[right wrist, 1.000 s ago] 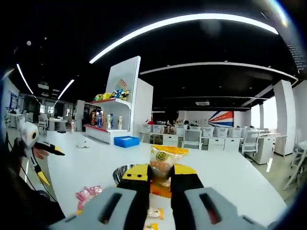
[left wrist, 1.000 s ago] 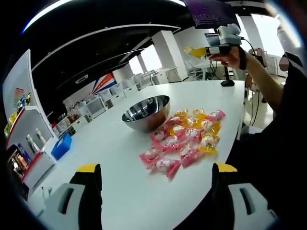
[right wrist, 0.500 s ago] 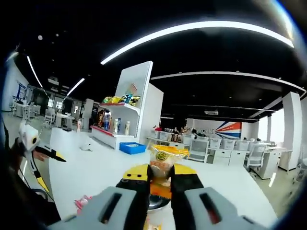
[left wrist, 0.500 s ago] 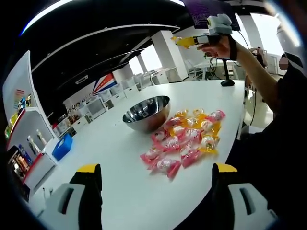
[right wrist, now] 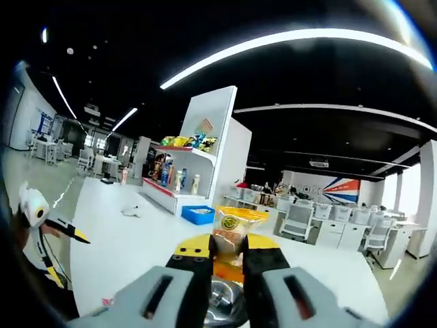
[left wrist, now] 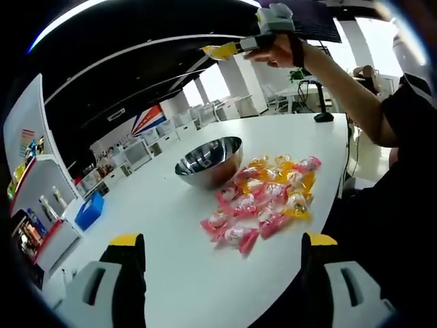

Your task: Pick up the marshmallows scattered on the table and place them into the bowl on the table

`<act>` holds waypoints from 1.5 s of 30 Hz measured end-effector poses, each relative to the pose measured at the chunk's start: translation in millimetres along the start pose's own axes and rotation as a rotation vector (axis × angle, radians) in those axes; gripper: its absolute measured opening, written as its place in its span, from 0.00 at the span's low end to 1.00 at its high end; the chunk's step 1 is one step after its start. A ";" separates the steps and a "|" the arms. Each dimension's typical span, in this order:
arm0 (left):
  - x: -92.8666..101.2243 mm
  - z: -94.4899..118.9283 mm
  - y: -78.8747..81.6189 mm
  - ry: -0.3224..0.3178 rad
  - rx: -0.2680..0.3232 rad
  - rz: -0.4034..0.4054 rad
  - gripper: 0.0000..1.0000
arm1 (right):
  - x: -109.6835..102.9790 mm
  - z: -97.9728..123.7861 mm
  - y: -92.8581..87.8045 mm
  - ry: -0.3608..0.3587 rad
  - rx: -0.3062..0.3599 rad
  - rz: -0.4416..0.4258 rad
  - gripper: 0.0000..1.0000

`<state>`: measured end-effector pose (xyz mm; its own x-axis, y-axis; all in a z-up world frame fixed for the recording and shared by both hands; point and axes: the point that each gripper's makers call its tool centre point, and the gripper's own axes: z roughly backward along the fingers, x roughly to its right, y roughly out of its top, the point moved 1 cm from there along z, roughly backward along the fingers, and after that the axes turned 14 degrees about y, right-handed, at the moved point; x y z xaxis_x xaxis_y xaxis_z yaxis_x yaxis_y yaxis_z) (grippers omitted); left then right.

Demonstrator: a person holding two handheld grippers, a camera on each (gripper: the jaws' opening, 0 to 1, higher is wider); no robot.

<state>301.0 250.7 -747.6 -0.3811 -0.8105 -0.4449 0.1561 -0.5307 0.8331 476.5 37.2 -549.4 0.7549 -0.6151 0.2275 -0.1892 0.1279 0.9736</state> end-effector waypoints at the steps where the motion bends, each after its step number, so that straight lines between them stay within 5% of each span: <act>1: -0.8 0.0 -1.0 0.002 -0.003 -0.001 0.93 | 1.6 -5.8 -4.6 0.005 -0.013 -0.006 0.13; 5: -3.8 0.6 -2.6 0.004 -0.007 -0.003 0.93 | 8.4 -31.6 -26.7 0.032 -0.060 -0.035 0.13; 11: -7.9 1.3 -1.9 0.007 -0.001 -0.001 0.93 | 11.2 -67.9 -85.4 0.093 -0.143 -0.166 0.13; 25: -8.6 0.9 -7.3 0.001 -0.005 0.008 0.92 | -16.3 -92.9 -195.9 0.124 -0.366 -0.273 0.13; 33: -7.8 2.1 -7.0 -0.003 0.000 0.011 0.92 | -29.7 -89.8 -223.9 0.120 -0.437 -0.294 0.13; 45: -5.8 1.3 -7.9 -0.007 -0.004 0.009 0.92 | -39.7 -82.1 -238.0 0.115 -0.481 -0.281 0.13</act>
<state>300.8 259.9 -751.2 -0.3862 -0.8137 -0.4345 0.1632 -0.5239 0.8360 543.1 95.0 -788.5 0.8036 -0.5914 -0.0667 0.3155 0.3282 0.8903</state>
